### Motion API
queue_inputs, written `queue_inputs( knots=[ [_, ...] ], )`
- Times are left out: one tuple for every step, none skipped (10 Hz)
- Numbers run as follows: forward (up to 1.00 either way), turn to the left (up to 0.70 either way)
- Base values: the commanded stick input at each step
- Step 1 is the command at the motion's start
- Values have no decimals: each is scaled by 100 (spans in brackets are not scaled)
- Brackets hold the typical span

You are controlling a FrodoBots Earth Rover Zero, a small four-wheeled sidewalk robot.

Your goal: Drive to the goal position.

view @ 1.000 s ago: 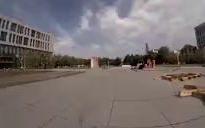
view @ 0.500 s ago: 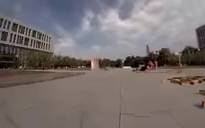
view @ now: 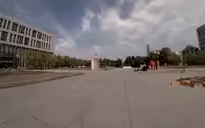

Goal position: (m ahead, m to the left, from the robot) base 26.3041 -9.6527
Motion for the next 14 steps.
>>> queue_inputs(
  knots=[
    [100, 0],
    [100, 0],
    [100, 0],
    [100, 0],
    [100, 0],
    [100, 0],
    [100, 0],
    [100, 0],
    [100, 0],
    [100, 0],
    [100, -5],
    [100, -40],
    [100, -40],
    [100, -40]
  ],
)
